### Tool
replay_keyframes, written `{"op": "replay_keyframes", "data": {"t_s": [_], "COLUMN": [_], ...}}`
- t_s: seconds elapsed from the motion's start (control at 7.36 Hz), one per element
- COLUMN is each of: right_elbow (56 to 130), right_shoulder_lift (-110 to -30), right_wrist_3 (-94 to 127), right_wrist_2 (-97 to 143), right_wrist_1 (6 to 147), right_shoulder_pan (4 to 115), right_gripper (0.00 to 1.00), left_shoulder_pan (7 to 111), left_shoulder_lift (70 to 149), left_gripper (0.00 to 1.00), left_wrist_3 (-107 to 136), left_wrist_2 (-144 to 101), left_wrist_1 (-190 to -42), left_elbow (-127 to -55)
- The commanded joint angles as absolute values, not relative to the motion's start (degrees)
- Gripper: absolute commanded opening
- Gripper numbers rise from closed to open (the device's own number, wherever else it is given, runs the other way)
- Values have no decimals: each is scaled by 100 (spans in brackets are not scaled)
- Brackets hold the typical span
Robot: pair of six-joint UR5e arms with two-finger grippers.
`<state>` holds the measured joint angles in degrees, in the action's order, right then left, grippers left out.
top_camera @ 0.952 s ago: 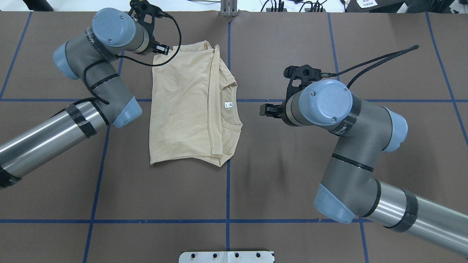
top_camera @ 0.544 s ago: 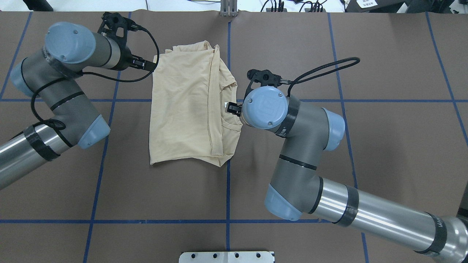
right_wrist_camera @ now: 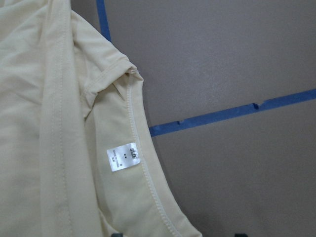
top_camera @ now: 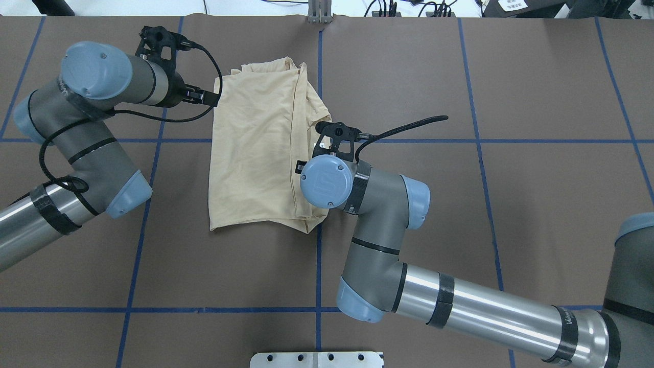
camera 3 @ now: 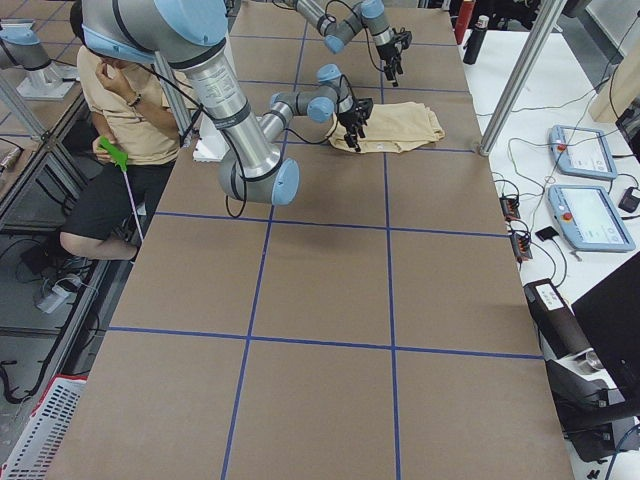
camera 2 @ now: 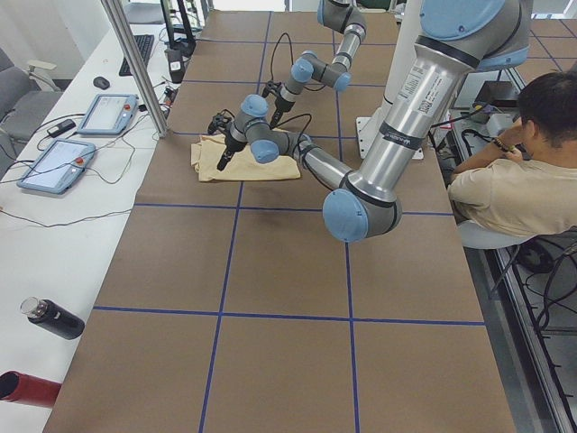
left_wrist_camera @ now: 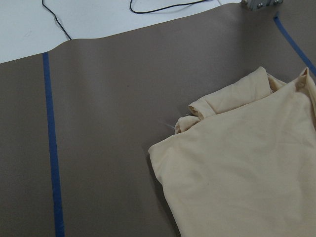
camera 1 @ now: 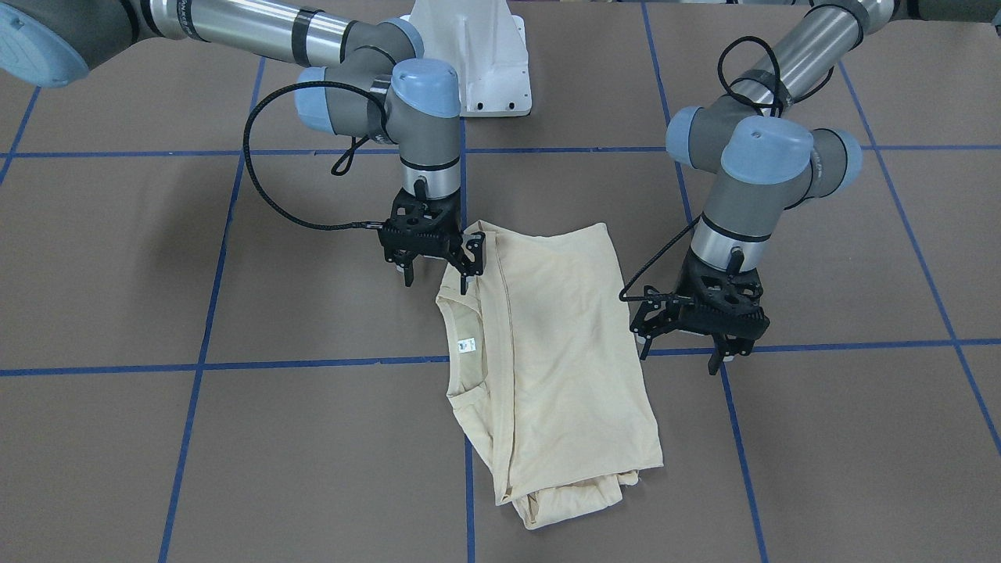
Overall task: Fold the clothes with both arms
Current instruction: 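Move the right gripper over the shirt to the edge by the collar label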
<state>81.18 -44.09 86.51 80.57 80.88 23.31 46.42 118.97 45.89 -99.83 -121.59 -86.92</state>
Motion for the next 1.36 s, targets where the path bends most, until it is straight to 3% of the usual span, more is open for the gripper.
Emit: {"op": "replay_keyframes", "data": {"t_s": [0.0,0.14,0.27,0.41,0.54,0.68,0.95,1.22], "right_elbow": [7998,7963,7954,7954,7963,7989,8260,9257], "right_shoulder_lift": [-4386,-4394,-4395,-4395,-4377,-4377,-4490,-5400], "right_wrist_3": [8404,8376,8367,8350,8350,8350,8358,8358], "right_wrist_2": [8033,8025,8033,8033,8051,8051,8112,8121], "right_wrist_1": [8095,8103,8112,8121,8130,8130,8130,8139], "right_shoulder_pan": [2294,2294,2294,2294,2294,2294,2311,2285], "right_gripper": [59,58,50,37,7,0,0,0], "left_shoulder_pan": [4632,4632,4632,4632,4623,4614,4597,4588], "left_shoulder_lift": [11857,11839,11839,11839,11839,11839,11839,11848], "left_gripper": [100,100,100,100,100,100,100,100], "left_wrist_3": [4597,4597,4597,4597,4597,4597,4597,4605], "left_wrist_2": [-9976,-9976,-9967,-9975,-9967,-9967,-9967,-9976], "left_wrist_1": [-12164,-12173,-12173,-12173,-12173,-12182,-12199,-12199], "left_elbow": [-8684,-8684,-8684,-8684,-8675,-8675,-8675,-8675]}}
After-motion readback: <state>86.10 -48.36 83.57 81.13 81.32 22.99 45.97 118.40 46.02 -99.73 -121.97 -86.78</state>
